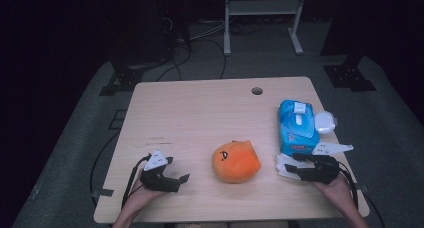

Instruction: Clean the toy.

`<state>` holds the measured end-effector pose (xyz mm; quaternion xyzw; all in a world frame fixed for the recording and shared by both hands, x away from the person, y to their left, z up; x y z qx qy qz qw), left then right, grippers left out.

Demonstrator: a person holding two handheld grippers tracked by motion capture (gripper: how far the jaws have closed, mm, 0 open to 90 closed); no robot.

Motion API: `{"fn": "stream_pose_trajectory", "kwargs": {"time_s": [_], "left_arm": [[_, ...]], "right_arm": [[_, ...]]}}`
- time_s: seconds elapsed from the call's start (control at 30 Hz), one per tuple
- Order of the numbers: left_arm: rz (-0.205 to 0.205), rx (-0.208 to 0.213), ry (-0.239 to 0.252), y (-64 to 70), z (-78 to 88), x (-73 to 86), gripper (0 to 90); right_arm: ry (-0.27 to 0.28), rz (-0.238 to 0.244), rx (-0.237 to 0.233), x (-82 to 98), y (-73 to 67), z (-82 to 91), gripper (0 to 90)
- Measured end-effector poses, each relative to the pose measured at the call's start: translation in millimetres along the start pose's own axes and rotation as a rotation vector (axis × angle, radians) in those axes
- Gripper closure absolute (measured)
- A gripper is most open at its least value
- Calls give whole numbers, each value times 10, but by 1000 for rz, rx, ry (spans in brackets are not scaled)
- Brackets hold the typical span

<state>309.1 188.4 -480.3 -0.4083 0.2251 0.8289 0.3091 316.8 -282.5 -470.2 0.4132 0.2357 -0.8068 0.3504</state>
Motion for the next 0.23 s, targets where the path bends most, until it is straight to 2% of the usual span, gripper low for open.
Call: {"fn": "stream_pose_trajectory", "kwargs": {"time_s": [0.23], "left_arm": [[-12, -15, -3, 1, -7, -1, 93]], "right_arm": [[12, -22, -13, 11, 6, 8, 389]]}}
Point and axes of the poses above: each handheld gripper's, and its own axes: z roughly backward along the jaws, x roughly out of its underside, y roughly to its right, the point moved 3 cm from there along -z, roughly forward along the jaws, and after that the axes turned 4 degrees about z, right-handed, at the moved point
